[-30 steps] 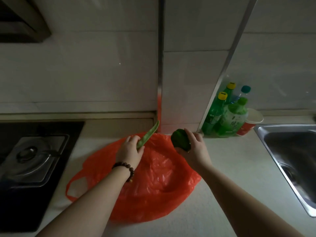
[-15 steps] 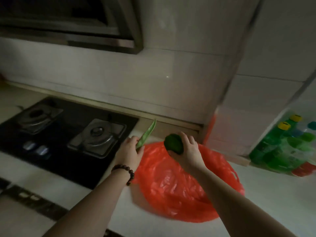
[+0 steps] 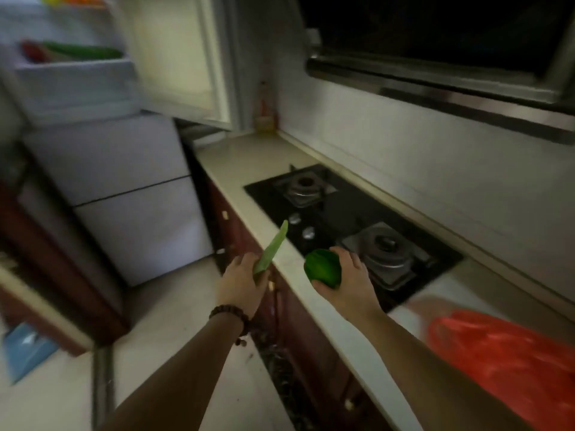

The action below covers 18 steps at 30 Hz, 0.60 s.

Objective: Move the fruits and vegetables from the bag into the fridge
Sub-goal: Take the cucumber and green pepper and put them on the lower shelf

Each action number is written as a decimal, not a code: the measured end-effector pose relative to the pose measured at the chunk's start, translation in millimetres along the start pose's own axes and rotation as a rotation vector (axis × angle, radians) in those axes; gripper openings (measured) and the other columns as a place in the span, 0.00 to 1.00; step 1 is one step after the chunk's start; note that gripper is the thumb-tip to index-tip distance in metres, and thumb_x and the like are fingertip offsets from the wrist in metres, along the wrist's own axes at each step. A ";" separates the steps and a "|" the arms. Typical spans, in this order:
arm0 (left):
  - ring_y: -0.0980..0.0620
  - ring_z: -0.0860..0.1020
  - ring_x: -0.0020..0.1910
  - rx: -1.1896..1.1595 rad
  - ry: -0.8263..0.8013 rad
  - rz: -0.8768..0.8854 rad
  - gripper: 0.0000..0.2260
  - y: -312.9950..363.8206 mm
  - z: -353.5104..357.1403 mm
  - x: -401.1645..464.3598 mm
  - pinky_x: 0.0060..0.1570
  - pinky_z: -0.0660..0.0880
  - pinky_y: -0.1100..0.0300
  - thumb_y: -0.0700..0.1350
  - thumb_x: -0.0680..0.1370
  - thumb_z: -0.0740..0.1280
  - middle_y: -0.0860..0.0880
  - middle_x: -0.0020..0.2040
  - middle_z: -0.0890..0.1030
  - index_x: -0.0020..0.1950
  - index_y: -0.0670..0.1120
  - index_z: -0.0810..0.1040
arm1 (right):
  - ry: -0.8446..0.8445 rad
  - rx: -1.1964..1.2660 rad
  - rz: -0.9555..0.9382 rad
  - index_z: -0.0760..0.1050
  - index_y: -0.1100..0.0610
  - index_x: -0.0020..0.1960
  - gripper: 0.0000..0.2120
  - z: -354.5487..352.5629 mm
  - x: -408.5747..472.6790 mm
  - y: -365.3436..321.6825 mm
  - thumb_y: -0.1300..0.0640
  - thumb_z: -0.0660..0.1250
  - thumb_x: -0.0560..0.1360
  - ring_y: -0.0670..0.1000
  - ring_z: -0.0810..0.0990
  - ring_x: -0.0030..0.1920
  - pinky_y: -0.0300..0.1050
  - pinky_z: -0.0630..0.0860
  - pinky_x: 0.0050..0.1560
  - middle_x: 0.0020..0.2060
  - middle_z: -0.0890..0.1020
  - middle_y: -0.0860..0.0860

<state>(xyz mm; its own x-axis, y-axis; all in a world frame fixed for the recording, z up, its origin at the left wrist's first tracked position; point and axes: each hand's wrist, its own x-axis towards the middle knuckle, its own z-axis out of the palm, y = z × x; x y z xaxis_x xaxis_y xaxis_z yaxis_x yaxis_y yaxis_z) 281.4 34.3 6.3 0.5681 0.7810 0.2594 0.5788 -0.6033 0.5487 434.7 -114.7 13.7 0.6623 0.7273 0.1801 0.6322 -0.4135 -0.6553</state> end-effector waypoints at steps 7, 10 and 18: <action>0.52 0.73 0.41 0.100 0.156 -0.193 0.11 -134.3 -110.7 -9.5 0.39 0.70 0.59 0.50 0.77 0.64 0.50 0.50 0.76 0.57 0.49 0.73 | -0.092 0.079 -0.230 0.61 0.49 0.69 0.35 108.1 22.4 -129.8 0.45 0.72 0.67 0.53 0.68 0.62 0.48 0.73 0.56 0.64 0.68 0.50; 0.52 0.73 0.41 0.118 0.214 -0.250 0.10 -177.2 -151.7 -9.6 0.38 0.68 0.60 0.49 0.77 0.64 0.51 0.49 0.75 0.57 0.48 0.73 | -0.096 0.101 -0.285 0.63 0.49 0.69 0.34 143.8 31.0 -178.1 0.46 0.73 0.67 0.54 0.70 0.62 0.47 0.71 0.57 0.64 0.70 0.52; 0.54 0.72 0.41 0.109 0.292 -0.295 0.12 -252.7 -213.8 30.7 0.38 0.68 0.62 0.50 0.77 0.66 0.52 0.48 0.73 0.58 0.48 0.73 | -0.111 0.039 -0.449 0.64 0.50 0.69 0.33 204.0 88.0 -259.5 0.46 0.73 0.68 0.53 0.70 0.61 0.40 0.66 0.52 0.64 0.69 0.51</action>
<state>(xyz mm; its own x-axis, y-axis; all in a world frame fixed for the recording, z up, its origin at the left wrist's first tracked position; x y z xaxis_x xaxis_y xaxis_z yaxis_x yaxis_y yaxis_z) 27.5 245.3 45.6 0.1888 0.9262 0.3263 0.7590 -0.3485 0.5500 246.9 168.4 50.0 0.2780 0.8849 0.3737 0.8296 -0.0251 -0.5578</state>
